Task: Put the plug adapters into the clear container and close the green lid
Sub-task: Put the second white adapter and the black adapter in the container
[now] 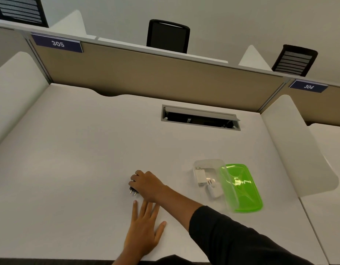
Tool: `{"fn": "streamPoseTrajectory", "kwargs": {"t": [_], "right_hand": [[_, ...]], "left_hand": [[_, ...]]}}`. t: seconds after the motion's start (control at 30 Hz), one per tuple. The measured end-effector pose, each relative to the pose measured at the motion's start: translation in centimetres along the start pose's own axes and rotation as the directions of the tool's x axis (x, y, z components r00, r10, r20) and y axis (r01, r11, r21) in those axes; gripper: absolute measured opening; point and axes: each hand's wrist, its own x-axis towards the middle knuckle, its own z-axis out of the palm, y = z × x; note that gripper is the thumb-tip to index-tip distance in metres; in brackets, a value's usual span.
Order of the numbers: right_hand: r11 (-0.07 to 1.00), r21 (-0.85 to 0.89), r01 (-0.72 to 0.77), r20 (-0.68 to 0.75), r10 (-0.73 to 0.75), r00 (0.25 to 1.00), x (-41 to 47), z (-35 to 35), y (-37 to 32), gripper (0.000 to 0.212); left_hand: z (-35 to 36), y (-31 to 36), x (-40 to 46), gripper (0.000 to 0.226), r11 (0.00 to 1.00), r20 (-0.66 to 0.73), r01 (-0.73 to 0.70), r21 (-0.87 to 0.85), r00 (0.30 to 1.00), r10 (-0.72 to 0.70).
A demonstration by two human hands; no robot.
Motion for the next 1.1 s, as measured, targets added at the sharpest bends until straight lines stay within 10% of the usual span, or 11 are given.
{"fn": "streamPoseTrajectory", "kwargs": {"t": [0.5,0.77,1.1], "right_hand": [[0.947,0.135,-0.291,-0.126,0.307,0.943,-1.6,-1.8,2.6,0.038],[0.7,0.377,-0.607,-0.107,0.683,0.722,-8.9,-5.4,10.0,0.045],[0.334,0.369,-0.868,0.253,0.862,0.439,-18.4,-2.8,13.1,0.043]], "left_hand": [[1.0,-0.4,0.1,0.084,0.999,-0.058,-0.036,0.018,0.998,0.037],[1.3,-0.6,0.0,0.086,0.999,-0.054,-0.024,0.033,0.998,0.025],[1.3,-0.6,-0.2,0.085,0.999,-0.057,-0.015,0.042,0.998,0.018]]}}
